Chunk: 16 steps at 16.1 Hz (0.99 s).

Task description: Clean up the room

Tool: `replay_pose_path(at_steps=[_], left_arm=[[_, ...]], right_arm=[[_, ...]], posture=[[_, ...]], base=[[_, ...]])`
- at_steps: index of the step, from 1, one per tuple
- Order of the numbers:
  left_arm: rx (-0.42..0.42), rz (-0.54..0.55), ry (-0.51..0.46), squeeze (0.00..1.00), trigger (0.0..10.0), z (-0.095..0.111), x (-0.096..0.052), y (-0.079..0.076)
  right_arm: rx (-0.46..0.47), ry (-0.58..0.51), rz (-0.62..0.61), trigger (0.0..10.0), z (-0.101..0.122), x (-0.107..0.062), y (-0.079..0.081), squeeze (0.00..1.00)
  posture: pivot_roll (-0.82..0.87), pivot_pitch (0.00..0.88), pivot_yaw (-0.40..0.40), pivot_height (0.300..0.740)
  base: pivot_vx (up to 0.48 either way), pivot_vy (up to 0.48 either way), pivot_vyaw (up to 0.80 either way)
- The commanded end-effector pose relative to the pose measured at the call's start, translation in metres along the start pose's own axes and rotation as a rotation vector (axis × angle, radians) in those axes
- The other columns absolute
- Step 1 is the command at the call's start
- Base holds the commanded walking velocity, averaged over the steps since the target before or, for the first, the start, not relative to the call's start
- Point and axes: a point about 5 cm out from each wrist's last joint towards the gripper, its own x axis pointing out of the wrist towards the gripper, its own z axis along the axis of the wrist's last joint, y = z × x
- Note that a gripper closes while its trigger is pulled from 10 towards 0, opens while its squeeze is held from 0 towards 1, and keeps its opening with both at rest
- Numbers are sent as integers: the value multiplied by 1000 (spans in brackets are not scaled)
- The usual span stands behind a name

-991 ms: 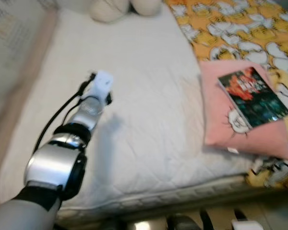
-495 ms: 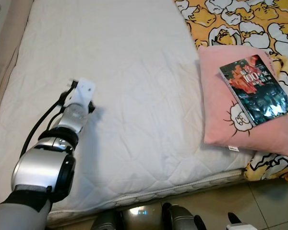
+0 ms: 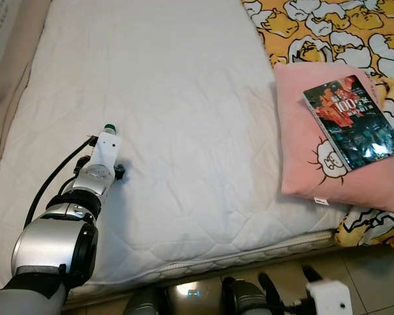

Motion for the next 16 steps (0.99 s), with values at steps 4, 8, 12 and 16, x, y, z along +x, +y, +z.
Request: replay_pose_path(at_steps=[4,8,12,16], left_arm=[[0,-42,40,0,0,-15,1,-8],[21,-70,0,0,0,-11,0,-13],[-35,-202,-93,0,0,-3,-3,-43],[-213,-330,-268,0,0,0,-10,-62]], right_arm=[[-16,-36,86,10000,15,8,1,0],[-9,-24,233,10000,17,16,14,0],[-31,-65,231,10000,21,47,3,0],[-3,-182,155,10000,42,81,-9,0]], posture=[[-308,208,1,740],[-291,183,10,740],[-234,88,34,740],[-180,0,68,740]], base=[[0,0,0],[0,0,0],[0,0,0],[0,0,0]])
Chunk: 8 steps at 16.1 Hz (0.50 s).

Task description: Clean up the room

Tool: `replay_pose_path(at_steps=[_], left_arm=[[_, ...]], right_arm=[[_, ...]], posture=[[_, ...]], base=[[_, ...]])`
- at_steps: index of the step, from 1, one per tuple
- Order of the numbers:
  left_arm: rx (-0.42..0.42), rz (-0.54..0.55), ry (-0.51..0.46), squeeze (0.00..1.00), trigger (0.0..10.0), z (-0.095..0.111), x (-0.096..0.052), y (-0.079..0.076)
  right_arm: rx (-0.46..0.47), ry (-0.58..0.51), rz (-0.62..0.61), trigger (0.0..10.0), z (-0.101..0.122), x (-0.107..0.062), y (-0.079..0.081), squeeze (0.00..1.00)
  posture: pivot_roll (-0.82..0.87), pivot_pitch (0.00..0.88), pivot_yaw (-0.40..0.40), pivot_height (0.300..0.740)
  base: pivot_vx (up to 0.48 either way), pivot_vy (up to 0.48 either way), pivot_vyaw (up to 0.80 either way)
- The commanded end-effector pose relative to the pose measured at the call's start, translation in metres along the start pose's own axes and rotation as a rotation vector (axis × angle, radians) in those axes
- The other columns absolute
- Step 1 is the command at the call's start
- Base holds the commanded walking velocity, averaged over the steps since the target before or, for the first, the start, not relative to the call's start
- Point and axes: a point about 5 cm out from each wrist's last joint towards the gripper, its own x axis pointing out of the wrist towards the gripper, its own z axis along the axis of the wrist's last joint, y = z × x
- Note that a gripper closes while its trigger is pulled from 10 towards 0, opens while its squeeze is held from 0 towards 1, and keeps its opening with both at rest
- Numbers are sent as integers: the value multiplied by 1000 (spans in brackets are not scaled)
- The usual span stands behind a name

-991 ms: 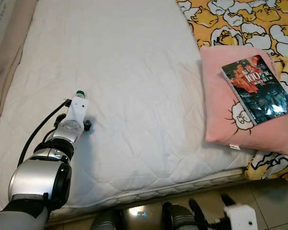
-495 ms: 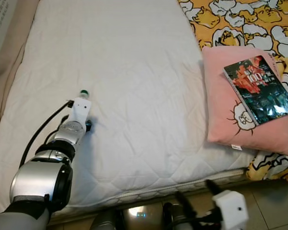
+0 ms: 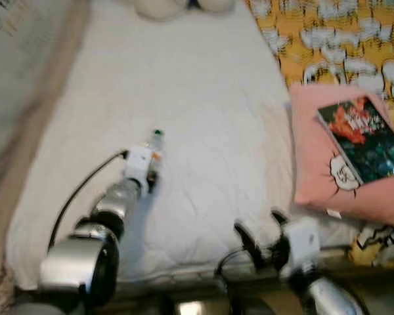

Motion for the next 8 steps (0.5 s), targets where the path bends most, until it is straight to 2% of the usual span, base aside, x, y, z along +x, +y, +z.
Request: replay_pose_path(at_steps=[1,3,4,6,8], left_arm=[[-65,11,-119,0,0,11,-3,14],[-78,-27,-215,0,0,6,-10,16],[-80,-56,-248,0,10000,3,-12,13],[-117,-97,-361,0,10000,-3,-21,-4],[-127,-107,-426,0,10000,0,-25,-16]], right_arm=[[13,-10,-11,10000,-2,3,-5,0],[-1,-39,5,10000,3,16,-10,0],[-6,-40,2,10000,3,20,-12,0],[-6,-57,-116,10000,2,28,-30,0],[-6,-53,-213,10000,-3,32,-43,0]], posture=[[-156,0,73,740],[-113,0,63,740],[-105,0,59,740],[-80,0,37,740],[-64,0,25,740]], base=[[0,0,0],[0,0,0],[0,0,0],[0,0,0],[0,-469,0]])
